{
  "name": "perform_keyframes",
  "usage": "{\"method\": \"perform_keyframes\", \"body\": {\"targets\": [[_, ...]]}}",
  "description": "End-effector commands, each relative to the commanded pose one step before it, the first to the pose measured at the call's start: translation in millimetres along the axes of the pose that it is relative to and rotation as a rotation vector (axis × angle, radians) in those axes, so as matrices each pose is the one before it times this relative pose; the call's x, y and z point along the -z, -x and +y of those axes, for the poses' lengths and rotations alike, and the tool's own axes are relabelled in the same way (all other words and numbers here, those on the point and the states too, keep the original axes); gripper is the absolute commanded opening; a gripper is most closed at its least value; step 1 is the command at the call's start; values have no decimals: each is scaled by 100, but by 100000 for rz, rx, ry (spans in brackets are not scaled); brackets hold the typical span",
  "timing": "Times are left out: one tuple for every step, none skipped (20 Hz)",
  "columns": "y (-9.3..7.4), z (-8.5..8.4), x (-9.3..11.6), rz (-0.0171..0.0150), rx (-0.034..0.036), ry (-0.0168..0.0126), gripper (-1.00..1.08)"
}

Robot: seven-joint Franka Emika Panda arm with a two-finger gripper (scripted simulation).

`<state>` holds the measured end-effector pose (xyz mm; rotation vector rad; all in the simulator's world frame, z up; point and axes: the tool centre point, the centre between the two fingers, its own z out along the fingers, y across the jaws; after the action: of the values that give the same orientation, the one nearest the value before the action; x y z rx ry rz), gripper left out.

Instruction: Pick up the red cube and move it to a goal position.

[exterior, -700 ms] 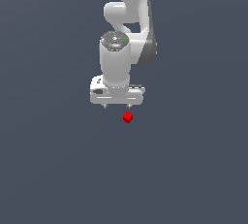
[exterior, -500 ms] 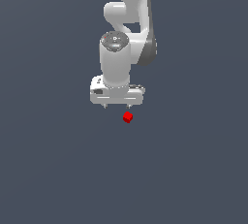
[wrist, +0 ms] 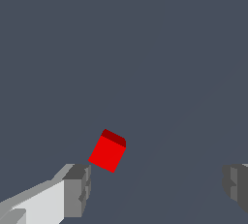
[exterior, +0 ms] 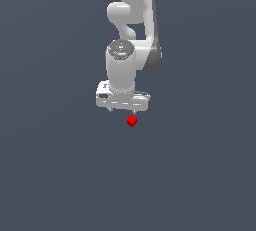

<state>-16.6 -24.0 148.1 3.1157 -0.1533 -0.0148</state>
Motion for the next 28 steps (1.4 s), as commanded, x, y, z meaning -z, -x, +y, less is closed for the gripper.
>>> {"method": "perform_keyframes", "body": {"targets": [[386, -277, -1081, -28, -3955, -166, 100], [173, -126, -503, 12, -1887, -83, 100], [184, -136, -539, 14, -2021, -89, 100], [195, -146, -575, 15, -2155, -95, 100], [206, -156, -613, 16, -2292, -100, 100], [218, -166, -651, 18, -2431, -107, 100], [227, -176, -686, 20, -2559, -113, 100], [228, -180, -696, 21, -2590, -115, 100], [224, -181, -689, 21, -2560, -116, 100], [212, -175, -659, 20, -2445, -112, 100], [200, -167, -628, 20, -2326, -107, 100], [190, -159, -597, 19, -2204, -102, 100], [178, -153, -565, 18, -2084, -98, 100], [165, -148, -534, 16, -1964, -97, 100], [153, -143, -502, 14, -1840, -96, 100], [140, -137, -469, 12, -1717, -94, 100], [129, -130, -437, 10, -1592, -90, 100], [118, -121, -402, 8, -1464, -84, 100], [107, -111, -367, 7, -1333, -78, 100], [96, -101, -330, 6, -1198, -71, 100], [84, -90, -293, 5, -1061, -64, 100], [72, -81, -255, 3, -922, -58, 100], [60, -72, -217, 1, -783, -53, 100], [47, -63, -179, -1, -642, -48, 100], [34, -54, -140, -3, -501, -43, 100], [21, -47, -101, -6, -357, -38, 100], [7, -39, -62, -8, -216, -34, 100], [-3, -35, -24, -9, -64, -25, 100]]}}
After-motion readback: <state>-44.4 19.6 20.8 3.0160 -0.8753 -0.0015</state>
